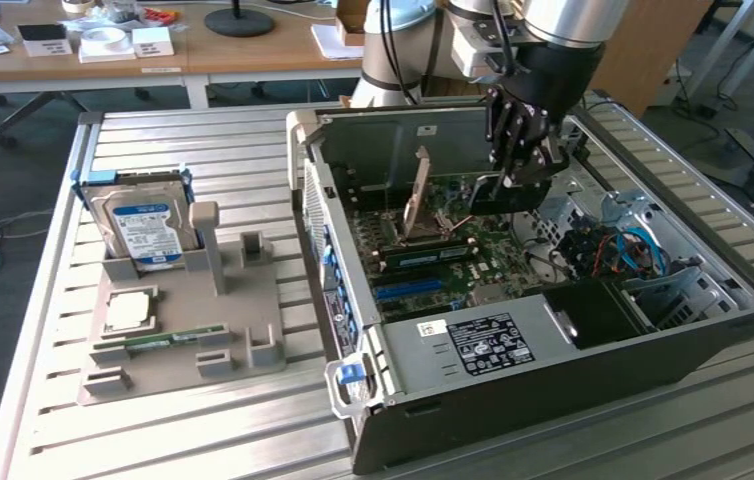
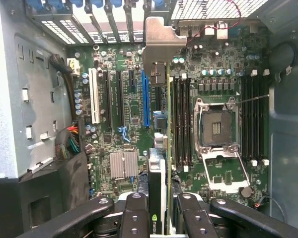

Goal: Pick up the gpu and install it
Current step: 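Insert the gpu into the slot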

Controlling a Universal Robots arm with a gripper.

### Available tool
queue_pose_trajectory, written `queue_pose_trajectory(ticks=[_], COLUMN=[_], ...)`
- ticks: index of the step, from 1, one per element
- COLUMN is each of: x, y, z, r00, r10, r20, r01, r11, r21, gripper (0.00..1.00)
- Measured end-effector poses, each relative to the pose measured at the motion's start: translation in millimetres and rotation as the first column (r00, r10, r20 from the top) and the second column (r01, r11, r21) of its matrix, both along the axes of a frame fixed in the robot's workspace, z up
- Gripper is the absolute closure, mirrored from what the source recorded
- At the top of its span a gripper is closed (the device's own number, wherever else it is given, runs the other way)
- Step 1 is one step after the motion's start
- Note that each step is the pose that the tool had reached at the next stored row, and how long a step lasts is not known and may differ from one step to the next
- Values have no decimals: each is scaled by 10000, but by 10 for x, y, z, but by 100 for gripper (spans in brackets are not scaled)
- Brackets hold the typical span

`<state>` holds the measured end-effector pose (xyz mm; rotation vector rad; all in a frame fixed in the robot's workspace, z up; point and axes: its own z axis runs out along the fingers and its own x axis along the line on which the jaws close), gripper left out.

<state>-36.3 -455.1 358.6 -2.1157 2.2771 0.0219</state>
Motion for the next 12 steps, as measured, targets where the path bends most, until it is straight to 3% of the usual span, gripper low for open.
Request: queue_pose_trajectory(ticks=[12], x=[2], y=[0], z=[0], r00=[10000], r10=[13], r20=[-64], r01=[-13], r11=[10000], r21=[-5], gripper=[74])
